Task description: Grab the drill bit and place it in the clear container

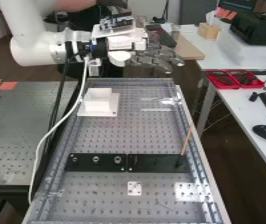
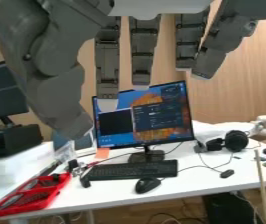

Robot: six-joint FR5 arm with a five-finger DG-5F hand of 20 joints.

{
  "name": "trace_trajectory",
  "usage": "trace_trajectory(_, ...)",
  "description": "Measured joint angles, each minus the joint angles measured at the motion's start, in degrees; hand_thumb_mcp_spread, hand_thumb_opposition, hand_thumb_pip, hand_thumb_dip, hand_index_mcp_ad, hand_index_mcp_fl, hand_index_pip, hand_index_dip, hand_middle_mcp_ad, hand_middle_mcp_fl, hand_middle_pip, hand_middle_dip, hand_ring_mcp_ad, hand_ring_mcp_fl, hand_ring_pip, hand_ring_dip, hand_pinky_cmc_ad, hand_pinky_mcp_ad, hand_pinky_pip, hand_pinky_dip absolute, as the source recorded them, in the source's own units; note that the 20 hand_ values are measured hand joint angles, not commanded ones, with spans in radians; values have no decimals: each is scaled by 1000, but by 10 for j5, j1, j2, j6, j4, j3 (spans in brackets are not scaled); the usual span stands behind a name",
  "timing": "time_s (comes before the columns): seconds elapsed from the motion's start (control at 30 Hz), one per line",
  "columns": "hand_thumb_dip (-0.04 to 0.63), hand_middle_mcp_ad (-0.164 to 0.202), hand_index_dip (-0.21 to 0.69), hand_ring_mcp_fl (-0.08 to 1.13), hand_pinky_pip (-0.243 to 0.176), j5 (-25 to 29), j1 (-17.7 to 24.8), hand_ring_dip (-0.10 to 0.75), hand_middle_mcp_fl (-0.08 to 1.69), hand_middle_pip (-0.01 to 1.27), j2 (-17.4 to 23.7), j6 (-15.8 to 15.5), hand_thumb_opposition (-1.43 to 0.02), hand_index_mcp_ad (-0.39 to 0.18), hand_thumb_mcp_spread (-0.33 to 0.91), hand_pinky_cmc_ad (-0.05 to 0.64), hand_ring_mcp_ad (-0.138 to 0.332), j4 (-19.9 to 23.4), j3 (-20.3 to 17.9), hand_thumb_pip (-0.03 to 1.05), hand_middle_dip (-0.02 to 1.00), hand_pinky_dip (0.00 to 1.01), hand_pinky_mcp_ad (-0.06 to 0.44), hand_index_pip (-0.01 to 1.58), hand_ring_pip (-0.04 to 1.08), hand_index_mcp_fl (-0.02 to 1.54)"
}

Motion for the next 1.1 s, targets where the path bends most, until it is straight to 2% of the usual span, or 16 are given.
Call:
trace_trajectory(0.2, 304, 35, 227, 14, -75, 41, -5, 319, 199, 126, 22, 7, -805, -103, 330, 328, 213, -9, -14, 653, 510, 548, 180, 1084, 96, 51)
trace_trajectory(0.37, 272, 35, 227, 14, -75, 75, -6, 319, 201, 126, 37, 15, -771, -87, 316, 332, 213, -28, -18, 588, 511, 569, 187, 916, 93, 45)
trace_trajectory(0.53, 204, 35, 227, 14, -93, 94, -5, 319, 173, 126, 48, 16, -730, -73, 271, 332, 209, -38, -20, 562, 504, 604, 227, 771, 93, 16)
trace_trajectory(0.57, 194, 37, 227, 14, -93, 98, -4, 319, 164, 126, 51, 15, -712, -72, 253, 333, 213, -40, -20, 555, 504, 606, 250, 749, 93, 3)
trace_trajectory(0.6, 188, 33, 227, 14, -89, 99, -3, 319, 164, 126, 52, 14, -714, -65, 253, 333, 213, -41, -20, 536, 504, 607, 244, 723, 93, 5)
trace_trajectory(0.63, 176, 33, 227, 17, -93, 100, -2, 319, 166, 126, 54, 13, -709, -56, 258, 344, 209, -44, -20, 506, 504, 607, 260, 691, 93, 5)
trace_trajectory(0.8, 127, 37, 239, 17, -96, 105, 1, 319, 169, 127, 58, 8, -696, -54, 239, 367, 209, -50, -21, 501, 501, 620, 279, 628, 93, 16)
trace_trajectory(0.93, 112, 35, 269, 17, -96, 109, 3, 316, 169, 127, 63, -3, -695, -54, 237, 384, 209, -52, -24, 473, 497, 620, 298, 581, 93, 47)
trace_trajectory(1.1, 113, 35, 265, 17, -96, 110, 4, 316, 169, 126, 65, -5, -696, -45, 239, 379, 209, -52, -24, 473, 494, 620, 297, 545, 94, 58)
